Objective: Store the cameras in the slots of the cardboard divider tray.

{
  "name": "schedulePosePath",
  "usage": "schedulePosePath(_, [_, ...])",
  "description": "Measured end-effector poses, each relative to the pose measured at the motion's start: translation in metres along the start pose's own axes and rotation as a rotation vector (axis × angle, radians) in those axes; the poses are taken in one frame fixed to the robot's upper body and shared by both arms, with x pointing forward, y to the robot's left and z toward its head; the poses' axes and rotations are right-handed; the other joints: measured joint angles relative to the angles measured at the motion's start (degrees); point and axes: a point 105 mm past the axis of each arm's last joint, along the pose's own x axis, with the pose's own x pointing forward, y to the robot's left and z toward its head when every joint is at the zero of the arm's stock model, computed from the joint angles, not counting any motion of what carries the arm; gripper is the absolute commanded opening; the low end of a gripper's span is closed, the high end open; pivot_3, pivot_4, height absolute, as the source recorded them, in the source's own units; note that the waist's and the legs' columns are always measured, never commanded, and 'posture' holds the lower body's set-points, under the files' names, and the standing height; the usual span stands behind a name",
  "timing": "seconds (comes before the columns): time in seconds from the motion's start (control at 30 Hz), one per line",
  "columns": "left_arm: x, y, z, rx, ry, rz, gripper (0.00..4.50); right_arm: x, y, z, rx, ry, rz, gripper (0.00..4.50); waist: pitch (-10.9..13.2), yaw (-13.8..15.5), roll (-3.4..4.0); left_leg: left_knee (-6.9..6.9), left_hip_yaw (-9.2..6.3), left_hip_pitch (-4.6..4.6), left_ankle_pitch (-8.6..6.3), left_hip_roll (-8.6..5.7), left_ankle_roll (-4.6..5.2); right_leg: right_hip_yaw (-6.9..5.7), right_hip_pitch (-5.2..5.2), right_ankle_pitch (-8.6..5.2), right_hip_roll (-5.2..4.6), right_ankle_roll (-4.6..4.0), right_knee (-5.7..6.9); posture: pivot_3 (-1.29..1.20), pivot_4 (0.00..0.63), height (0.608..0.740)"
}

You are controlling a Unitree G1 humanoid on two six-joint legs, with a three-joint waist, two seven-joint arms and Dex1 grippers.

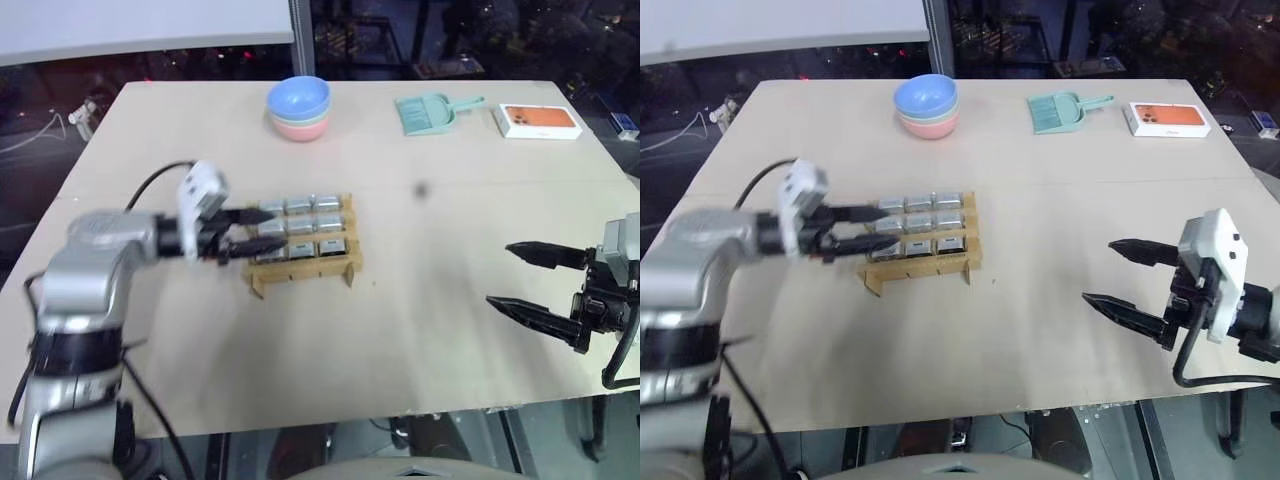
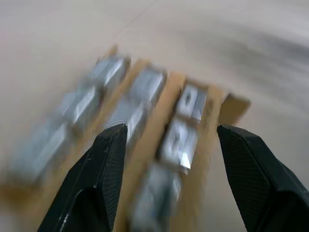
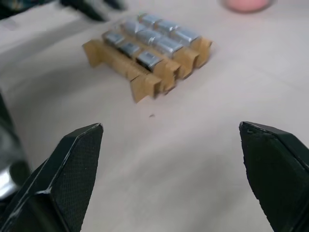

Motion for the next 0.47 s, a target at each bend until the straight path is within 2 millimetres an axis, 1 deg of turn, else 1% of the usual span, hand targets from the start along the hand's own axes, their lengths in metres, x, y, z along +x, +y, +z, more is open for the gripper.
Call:
schedulePosePath(0.03, [-0.012, -0.003, -0.008, -0.014, 0.004, 0.067, 3.06, 0.002, -0.002, -0.006, 0.002, -0.027, -0.008, 4.50, -0.04, 0.02, -0.05, -0.04, -0.01, 0.02, 0.00, 0.01, 0.00, -0.01, 0.01, 0.00, -0.02, -0.01, -0.03, 0.00, 0.150, 0.740])
schedulePosePath(0.07, [-0.018, -0.008, -0.016, -0.041, -0.001, 0.101, 3.06, 0.003, -0.004, -0.013, 0.023, -0.052, -0.025, 4.50, -0.09, 0.17, -0.03, -0.03, -0.04, 0.07, 0.00, 0.00, 0.00, -0.05, 0.07, -0.03, -0.05, -0.05, -0.01, 0.00, 0.150, 0.740])
schedulePosePath(0.1, [-0.023, -0.014, -0.024, -0.079, -0.019, 0.133, 3.06, 0.004, -0.006, -0.024, 0.049, -0.059, -0.044, 4.50, -0.08, 0.46, -0.01, -0.02, -0.03, 0.10, 0.00, -0.01, 0.00, -0.06, 0.09, -0.12, -0.09, -0.19, 0.00, 0.00, 0.150, 0.740])
schedulePosePath(0.17, [-0.029, -0.029, -0.032, -0.131, -0.067, 0.179, 3.06, 0.005, -0.006, -0.043, 0.070, -0.056, -0.060, 4.50, -0.12, 0.88, 0.02, -0.02, -0.03, 0.12, 0.00, -0.04, -0.01, -0.08, 0.12, -0.14, -0.14, -0.22, -0.02, 0.00, 0.150, 0.740])
schedulePosePath(0.2, [-0.030, -0.039, -0.041, -0.181, -0.089, 0.193, 3.06, 0.003, -0.004, -0.054, 0.080, -0.051, -0.065, 4.50, -0.15, 1.09, 0.05, -0.02, 0.00, 0.20, 0.00, -0.05, -0.01, -0.07, 0.18, -0.14, -0.18, -0.23, 0.00, 0.00, 0.150, 0.740])
schedulePosePath(0.23, [-0.030, -0.046, -0.050, -0.218, -0.095, 0.204, 3.06, 0.003, -0.002, -0.061, 0.087, -0.055, -0.068, 4.50, -0.17, 1.21, 0.05, -0.02, 0.00, 0.23, 0.00, -0.05, -0.01, -0.07, 0.19, -0.15, -0.17, -0.23, -0.01, 0.00, 0.150, 0.740])
schedulePosePath(0.27, [-0.032, -0.054, -0.063, -0.259, -0.088, 0.224, 3.06, 0.002, -0.001, -0.068, 0.096, -0.071, -0.077, 4.50, -0.18, 1.18, 0.06, -0.02, 0.02, 0.25, 0.00, -0.04, -0.01, -0.07, 0.18, -0.18, -0.13, -0.18, 0.01, 0.00, 0.150, 0.740])
schedulePosePath(0.3, [-0.034, -0.059, -0.072, -0.271, -0.069, 0.231, 3.06, 0.001, 0.000, -0.072, 0.098, -0.071, -0.078, 4.50, -0.20, 1.16, 0.08, -0.02, 0.04, 0.29, 0.00, -0.03, -0.01, -0.06, 0.18, -0.24, -0.11, -0.09, 0.01, 0.00, 0.150, 0.740])
schedulePosePath(0.33, [-0.035, -0.069, -0.086, -0.273, -0.030, 0.226, 3.06, -0.001, 0.004, -0.081, 0.109, -0.059, -0.080, 4.50, -0.23, 1.17, 0.09, -0.03, 0.07, 0.37, 0.00, -0.01, -0.01, -0.06, 0.20, -0.27, -0.09, -0.05, 0.03, 0.00, 0.150, 0.740])
schedulePosePath(0.37, [-0.035, -0.071, -0.088, -0.273, -0.024, 0.225, 3.06, -0.002, 0.004, -0.083, 0.113, -0.058, -0.080, 4.50, -0.23, 1.17, 0.09, -0.03, 0.07, 0.37, 0.00, -0.01, -0.01, -0.06, 0.20, -0.27, -0.09, -0.05, 0.03, 0.00, 0.150, 0.740])
schedulePosePath(0.4, [-0.035, -0.080, -0.099, -0.261, 0.011, 0.215, 3.06, -0.004, 0.006, -0.089, 0.118, -0.062, -0.088, 4.50, -0.27, 1.22, 0.11, -0.03, 0.07, 0.39, 0.00, -0.01, -0.01, -0.06, 0.21, -0.27, -0.09, -0.05, 0.04, 0.00, 0.150, 0.740])
schedulePosePath(0.47, [-0.034, -0.091, -0.109, -0.233, 0.039, 0.194, 3.06, -0.006, 0.008, -0.095, 0.115, -0.081, -0.099, 4.50, -0.39, 1.19, 0.20, -0.03, 0.15, 0.45, -0.01, 0.01, -0.03, -0.02, 0.21, -0.27, -0.11, -0.05, 0.04, 0.00, 0.150, 0.740])
